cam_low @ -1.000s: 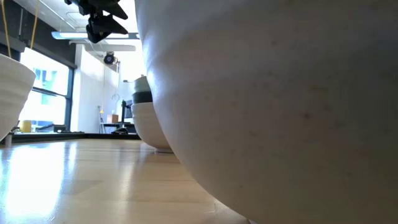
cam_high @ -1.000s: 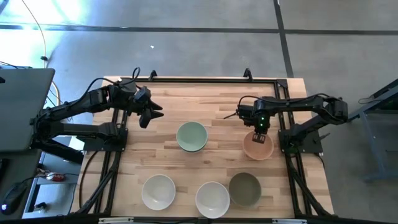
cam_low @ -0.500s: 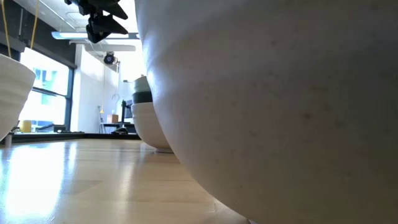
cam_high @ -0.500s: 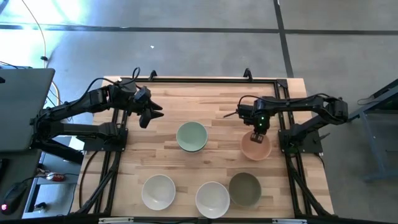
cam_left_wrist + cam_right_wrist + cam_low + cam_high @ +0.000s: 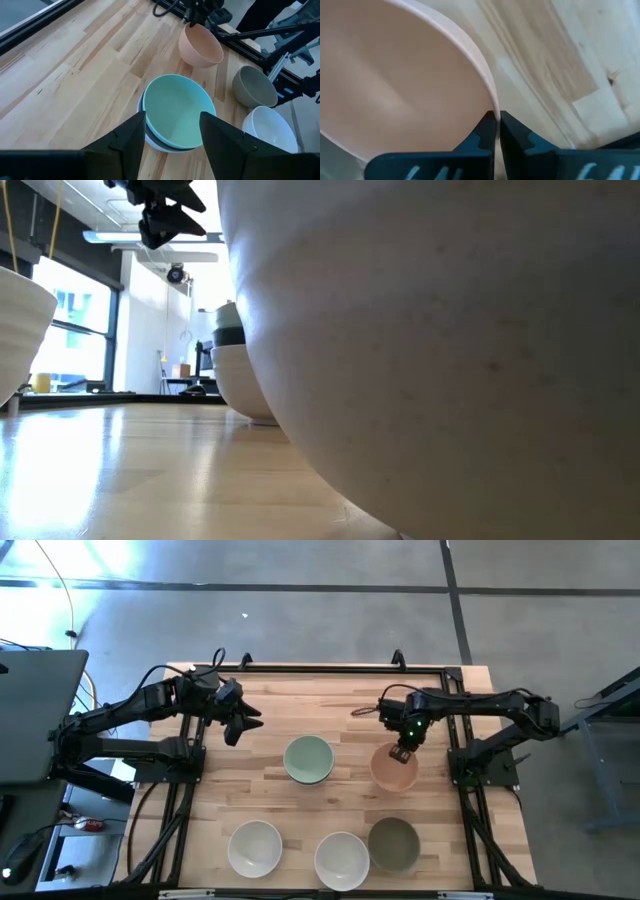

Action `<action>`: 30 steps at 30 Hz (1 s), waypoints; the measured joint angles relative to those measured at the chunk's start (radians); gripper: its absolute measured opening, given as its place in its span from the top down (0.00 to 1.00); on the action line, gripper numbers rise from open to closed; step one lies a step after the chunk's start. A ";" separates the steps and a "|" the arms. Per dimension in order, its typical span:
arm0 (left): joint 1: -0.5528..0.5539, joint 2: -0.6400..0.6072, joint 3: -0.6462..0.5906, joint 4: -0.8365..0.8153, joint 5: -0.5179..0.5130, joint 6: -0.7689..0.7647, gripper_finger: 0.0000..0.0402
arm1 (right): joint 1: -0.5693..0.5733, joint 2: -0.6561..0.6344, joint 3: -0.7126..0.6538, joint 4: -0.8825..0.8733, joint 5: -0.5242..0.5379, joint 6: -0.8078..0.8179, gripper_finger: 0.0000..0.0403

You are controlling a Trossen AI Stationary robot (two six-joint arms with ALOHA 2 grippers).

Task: Nest bowls inside each other
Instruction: Stack the light orange bowl on the green bowl

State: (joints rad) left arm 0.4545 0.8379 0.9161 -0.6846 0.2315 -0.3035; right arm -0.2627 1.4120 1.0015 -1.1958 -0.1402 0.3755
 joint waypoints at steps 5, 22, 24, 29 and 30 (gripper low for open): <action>0.000 0.000 0.000 0.000 -0.002 0.000 0.56 | -0.026 0.000 0.083 -0.048 0.000 0.056 1.00; 0.000 0.000 0.000 -0.001 -0.067 0.011 0.56 | -0.041 0.000 0.382 -0.191 -0.037 0.192 1.00; 0.000 0.000 0.000 -0.008 -0.096 0.019 0.56 | -0.041 0.000 0.421 -0.211 -0.038 0.223 1.00; 0.000 0.000 0.000 -0.011 -0.150 0.036 0.56 | -0.041 0.000 0.512 -0.263 -0.048 0.314 1.00; 0.000 0.000 0.000 -0.014 -0.164 0.041 0.56 | -0.041 0.000 0.527 -0.271 -0.051 0.333 1.00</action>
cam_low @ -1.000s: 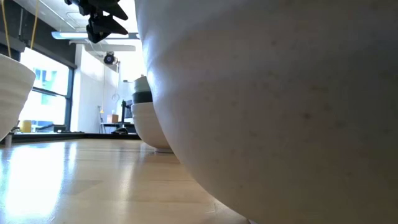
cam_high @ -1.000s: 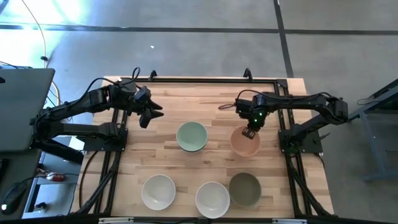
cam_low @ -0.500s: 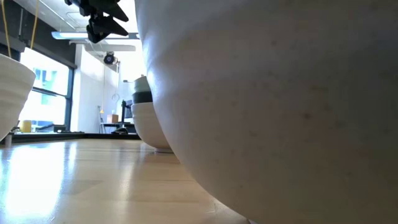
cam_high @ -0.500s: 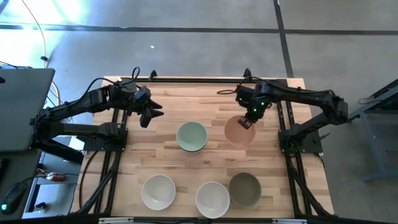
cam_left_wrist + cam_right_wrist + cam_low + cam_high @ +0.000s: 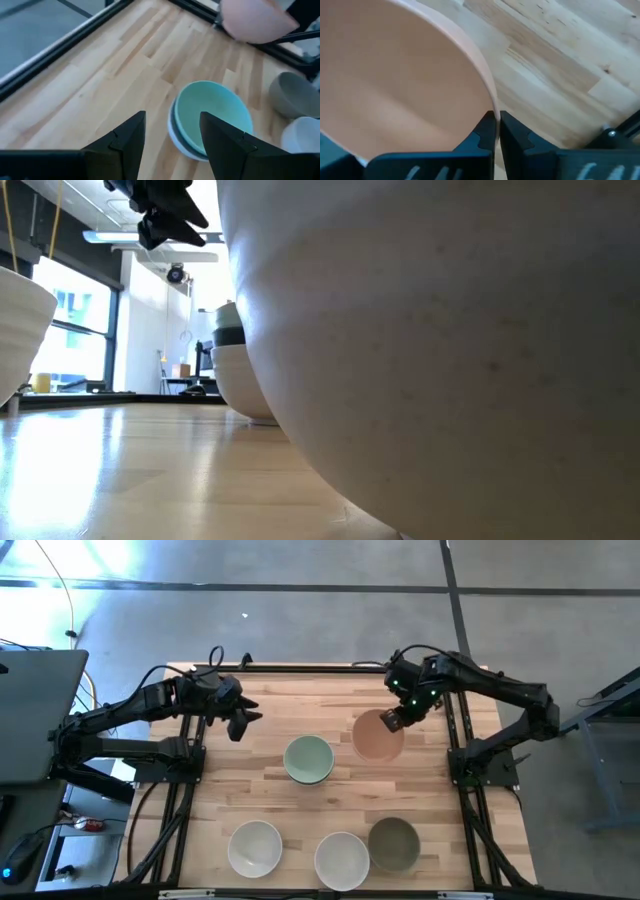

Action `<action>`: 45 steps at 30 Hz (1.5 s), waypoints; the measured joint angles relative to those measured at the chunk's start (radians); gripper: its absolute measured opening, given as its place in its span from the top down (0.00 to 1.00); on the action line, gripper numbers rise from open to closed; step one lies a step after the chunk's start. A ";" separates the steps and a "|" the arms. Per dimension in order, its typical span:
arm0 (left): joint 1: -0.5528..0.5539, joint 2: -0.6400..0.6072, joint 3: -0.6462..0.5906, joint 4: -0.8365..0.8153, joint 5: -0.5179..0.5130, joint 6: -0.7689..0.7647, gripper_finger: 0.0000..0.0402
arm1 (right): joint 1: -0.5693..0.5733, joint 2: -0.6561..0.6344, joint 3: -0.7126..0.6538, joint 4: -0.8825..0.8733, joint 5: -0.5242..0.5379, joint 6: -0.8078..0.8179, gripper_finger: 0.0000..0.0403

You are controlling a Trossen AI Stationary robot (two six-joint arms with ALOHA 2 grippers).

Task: Nest bowls inside each other
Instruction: Stack the light orange bowl on the green bowl

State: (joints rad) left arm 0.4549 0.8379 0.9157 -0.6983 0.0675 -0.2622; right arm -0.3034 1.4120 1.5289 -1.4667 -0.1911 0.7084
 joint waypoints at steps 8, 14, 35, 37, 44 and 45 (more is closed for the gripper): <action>0.000 0.000 0.000 -0.088 -0.202 0.064 0.56 | 0.003 0.002 0.063 -0.012 -0.048 0.129 1.00; 0.000 0.000 0.000 -0.178 -0.286 0.099 0.56 | 0.040 0.065 0.078 0.065 -0.045 0.149 1.00; 0.000 -0.002 0.000 -0.447 -0.523 0.121 0.56 | 0.064 0.646 0.794 -0.105 -0.124 0.034 1.00; 0.000 -0.004 0.000 -0.451 -0.539 0.135 0.56 | 0.067 0.678 0.830 -0.095 -0.138 0.043 1.00; 0.005 -0.019 0.000 -0.460 -0.612 0.172 0.56 | 0.092 0.683 0.747 -0.106 -0.148 0.076 1.00; 0.006 -0.021 0.000 -0.458 -0.615 0.178 0.56 | 0.096 0.683 0.746 -0.106 -0.146 0.077 1.00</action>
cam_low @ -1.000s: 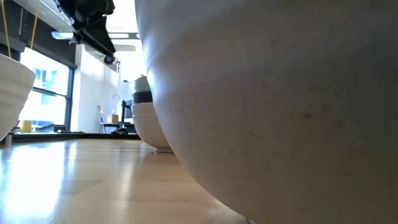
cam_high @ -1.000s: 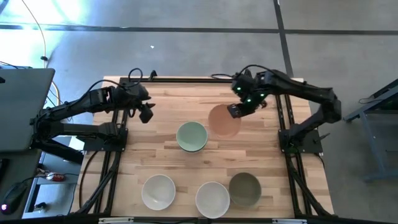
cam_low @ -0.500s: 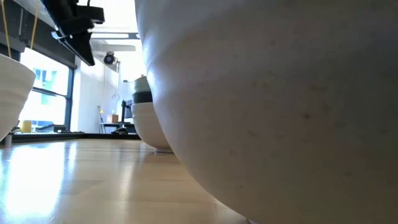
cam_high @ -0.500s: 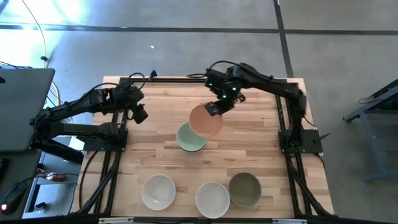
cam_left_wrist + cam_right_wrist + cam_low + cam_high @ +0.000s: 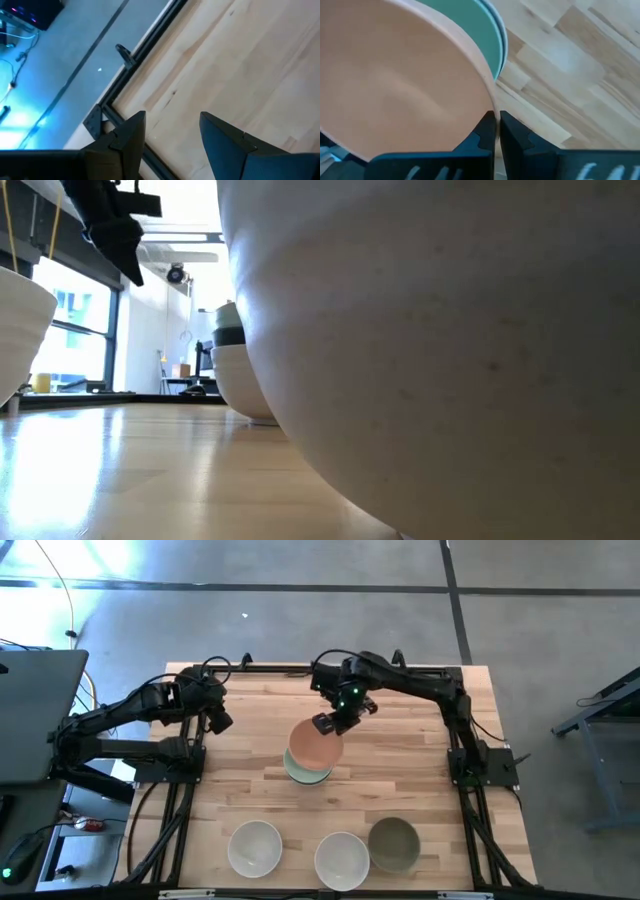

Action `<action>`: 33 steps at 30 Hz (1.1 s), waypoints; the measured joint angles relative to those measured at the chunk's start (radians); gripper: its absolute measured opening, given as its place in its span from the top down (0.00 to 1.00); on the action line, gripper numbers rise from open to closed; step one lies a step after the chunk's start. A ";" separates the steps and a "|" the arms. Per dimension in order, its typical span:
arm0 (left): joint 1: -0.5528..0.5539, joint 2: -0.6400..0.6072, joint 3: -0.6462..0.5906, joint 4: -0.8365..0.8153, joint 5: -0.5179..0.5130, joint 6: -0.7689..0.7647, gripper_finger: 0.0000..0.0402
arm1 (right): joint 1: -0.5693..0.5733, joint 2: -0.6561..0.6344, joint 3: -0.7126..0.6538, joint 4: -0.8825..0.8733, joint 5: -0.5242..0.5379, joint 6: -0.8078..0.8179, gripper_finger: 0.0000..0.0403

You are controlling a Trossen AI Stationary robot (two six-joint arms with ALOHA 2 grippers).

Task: Nest bowls inside each other
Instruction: Stack the light orange bowl on the green bowl

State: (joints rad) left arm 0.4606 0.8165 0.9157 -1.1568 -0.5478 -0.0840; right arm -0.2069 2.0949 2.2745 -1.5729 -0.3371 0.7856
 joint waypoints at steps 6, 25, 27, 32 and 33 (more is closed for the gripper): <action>0.000 -0.004 0.000 0.001 -0.019 0.010 0.56 | 0.018 0.007 0.001 0.008 0.048 0.048 1.00; -0.001 -0.004 0.000 0.018 -0.017 0.010 0.56 | 0.058 0.106 0.001 0.079 0.004 0.086 1.00; -0.001 -0.004 0.000 0.018 -0.016 0.010 0.56 | 0.058 0.106 0.001 0.078 0.007 0.086 1.00; -0.001 -0.004 0.000 0.018 -0.014 0.010 0.56 | 0.051 0.106 0.001 0.077 0.040 0.089 1.00; -0.001 -0.004 0.000 0.018 -0.014 0.010 0.56 | 0.050 0.106 0.001 0.077 0.044 0.089 1.00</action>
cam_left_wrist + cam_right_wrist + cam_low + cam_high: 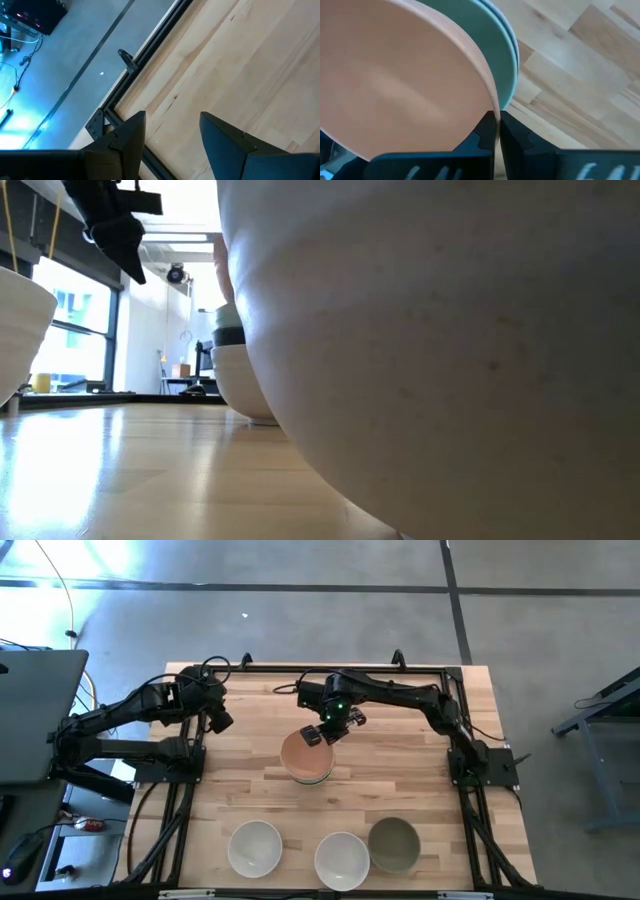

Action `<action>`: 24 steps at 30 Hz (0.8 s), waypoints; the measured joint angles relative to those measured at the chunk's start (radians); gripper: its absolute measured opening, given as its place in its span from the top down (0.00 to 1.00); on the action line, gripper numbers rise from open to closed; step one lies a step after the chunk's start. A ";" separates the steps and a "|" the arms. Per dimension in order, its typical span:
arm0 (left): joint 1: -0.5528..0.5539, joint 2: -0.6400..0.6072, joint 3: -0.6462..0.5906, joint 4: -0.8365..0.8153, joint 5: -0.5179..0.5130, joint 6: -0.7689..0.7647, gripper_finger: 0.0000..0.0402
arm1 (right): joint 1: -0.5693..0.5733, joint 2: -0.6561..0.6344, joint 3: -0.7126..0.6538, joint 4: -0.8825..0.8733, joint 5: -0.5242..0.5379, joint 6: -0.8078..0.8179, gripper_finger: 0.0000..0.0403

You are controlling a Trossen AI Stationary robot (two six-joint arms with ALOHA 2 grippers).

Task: Nest bowls inside each other
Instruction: Stack the light orange bowl on the green bowl

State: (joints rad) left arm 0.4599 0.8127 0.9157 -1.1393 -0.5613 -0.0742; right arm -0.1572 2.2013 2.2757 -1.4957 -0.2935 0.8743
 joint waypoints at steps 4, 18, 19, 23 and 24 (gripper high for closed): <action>0.000 0.000 0.000 0.000 0.000 0.000 0.56 | -0.012 0.000 0.000 -0.004 0.007 0.000 1.00; 0.000 -0.003 0.000 0.000 0.001 0.000 0.56 | -0.019 0.038 -0.001 -0.008 0.011 -0.011 1.00; 0.000 -0.004 0.000 0.000 0.001 0.000 0.56 | -0.019 0.038 -0.001 -0.009 0.009 -0.012 1.00; 0.000 -0.011 0.000 0.000 0.001 0.000 0.56 | -0.019 0.039 -0.001 -0.012 0.015 -0.016 1.00; 0.000 -0.012 0.000 0.000 0.001 0.000 0.56 | -0.019 0.039 -0.001 -0.020 0.017 -0.015 1.00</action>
State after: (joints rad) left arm 0.4600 0.8003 0.9157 -1.1393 -0.5602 -0.0744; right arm -0.1764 2.2398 2.2746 -1.5159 -0.2768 0.8589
